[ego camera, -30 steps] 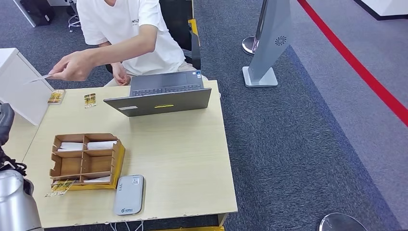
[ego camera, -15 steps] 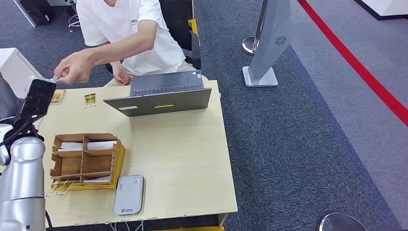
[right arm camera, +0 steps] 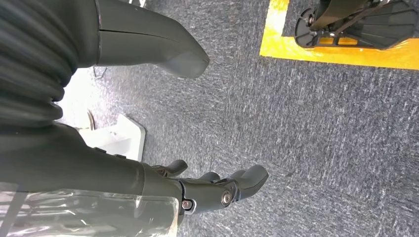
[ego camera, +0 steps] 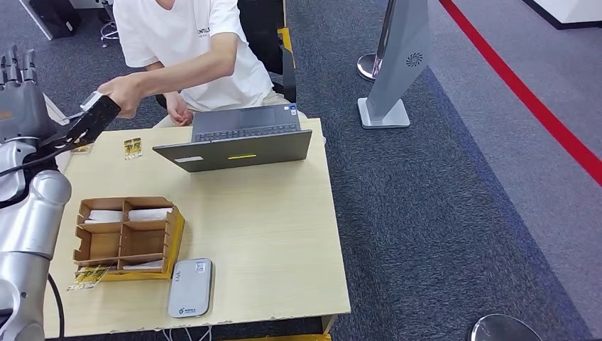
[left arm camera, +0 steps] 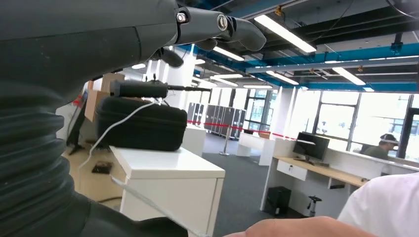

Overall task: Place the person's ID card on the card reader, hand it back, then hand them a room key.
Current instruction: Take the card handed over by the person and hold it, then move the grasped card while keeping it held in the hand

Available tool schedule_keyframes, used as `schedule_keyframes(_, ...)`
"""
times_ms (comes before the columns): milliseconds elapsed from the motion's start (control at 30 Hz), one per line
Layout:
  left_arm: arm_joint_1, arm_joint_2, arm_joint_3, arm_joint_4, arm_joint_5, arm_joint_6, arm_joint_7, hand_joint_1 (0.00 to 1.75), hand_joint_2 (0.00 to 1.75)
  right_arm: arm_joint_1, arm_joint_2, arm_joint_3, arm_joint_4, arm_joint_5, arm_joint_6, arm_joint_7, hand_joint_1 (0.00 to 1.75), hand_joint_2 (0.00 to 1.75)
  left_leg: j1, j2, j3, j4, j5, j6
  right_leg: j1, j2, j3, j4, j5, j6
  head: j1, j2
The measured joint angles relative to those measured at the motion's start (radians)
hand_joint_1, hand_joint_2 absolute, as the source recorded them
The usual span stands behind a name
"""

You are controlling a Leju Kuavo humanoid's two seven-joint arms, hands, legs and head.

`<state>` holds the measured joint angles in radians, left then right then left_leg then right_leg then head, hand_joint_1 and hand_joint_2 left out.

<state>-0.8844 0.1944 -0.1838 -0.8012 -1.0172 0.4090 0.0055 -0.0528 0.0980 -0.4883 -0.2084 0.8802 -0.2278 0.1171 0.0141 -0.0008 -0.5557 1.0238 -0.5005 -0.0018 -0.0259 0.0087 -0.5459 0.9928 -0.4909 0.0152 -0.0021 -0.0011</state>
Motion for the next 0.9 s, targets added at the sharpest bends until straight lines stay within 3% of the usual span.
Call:
schedule_keyframes(200,-0.046,0.027,-0.045,0.075,-0.097,0.018,0.037,1.75,1.75,-0.001,0.0,0.0,0.001,0.027,0.011,0.007,0.0,1.75,0.0,0.0,0.0,0.0,0.0,0.0,0.0,0.0,0.0,0.0,0.0,0.0,0.0,0.0)
schedule_keyframes(900,-0.043,0.047,-0.069,0.118,-0.088,0.042,0.018,1.75,1.75,-0.001,0.0,0.0,0.005,0.035,0.009,0.013,0.0,1.75,0.0,0.0,-0.001,0.0,0.0,0.0,0.0,0.0,0.0,0.0,0.0,0.0,0.0,0.0)
